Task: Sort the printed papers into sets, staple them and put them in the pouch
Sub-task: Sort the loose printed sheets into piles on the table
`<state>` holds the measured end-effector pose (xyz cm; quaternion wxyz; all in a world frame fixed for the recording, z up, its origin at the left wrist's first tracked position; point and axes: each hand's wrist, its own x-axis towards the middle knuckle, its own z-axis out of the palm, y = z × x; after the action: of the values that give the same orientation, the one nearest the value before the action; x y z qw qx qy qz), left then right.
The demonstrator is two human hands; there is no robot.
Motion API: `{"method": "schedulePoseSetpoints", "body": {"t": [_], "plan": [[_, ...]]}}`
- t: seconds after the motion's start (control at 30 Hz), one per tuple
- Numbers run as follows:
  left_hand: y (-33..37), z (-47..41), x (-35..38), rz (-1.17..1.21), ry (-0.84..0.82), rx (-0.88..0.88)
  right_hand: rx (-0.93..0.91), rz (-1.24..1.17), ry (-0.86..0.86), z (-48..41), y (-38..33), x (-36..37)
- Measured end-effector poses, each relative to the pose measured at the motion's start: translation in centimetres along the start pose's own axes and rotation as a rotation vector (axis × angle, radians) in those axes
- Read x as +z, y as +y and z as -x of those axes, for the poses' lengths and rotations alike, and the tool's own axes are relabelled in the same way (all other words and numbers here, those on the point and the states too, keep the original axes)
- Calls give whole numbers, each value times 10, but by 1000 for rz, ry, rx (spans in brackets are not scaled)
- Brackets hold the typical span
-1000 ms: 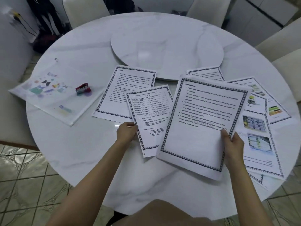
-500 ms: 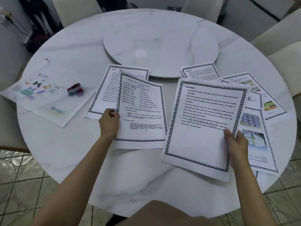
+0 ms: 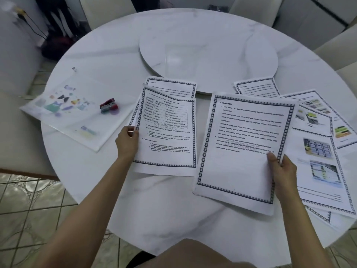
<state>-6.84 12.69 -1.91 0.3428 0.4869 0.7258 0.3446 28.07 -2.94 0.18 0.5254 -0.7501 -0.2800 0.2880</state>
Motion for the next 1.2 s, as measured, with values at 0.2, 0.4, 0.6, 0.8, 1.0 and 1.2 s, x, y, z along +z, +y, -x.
{"method": "schedulePoseSetpoints", "body": {"t": [0.2, 0.4, 0.6, 0.8, 1.0, 1.2], "plan": [[-5, -24, -11, 30, -43, -14, 8, -4, -2, 10, 0, 32], [1, -57, -10, -7, -93, 9, 14, -39, 24, 19, -4, 60], [8, -84, -4, -42, -152, 29, 39, -17, 87, 17, -10, 72], [5, -97, 0, -197, -263, 109, 38, -11, 109, 14, -21, 83], [8, -99, 6, -269, -288, 68, 18, 12, 97, 9, -26, 91], [12, -96, 14, -323, -248, 60, 36, 24, 95, 4, -22, 98]]}}
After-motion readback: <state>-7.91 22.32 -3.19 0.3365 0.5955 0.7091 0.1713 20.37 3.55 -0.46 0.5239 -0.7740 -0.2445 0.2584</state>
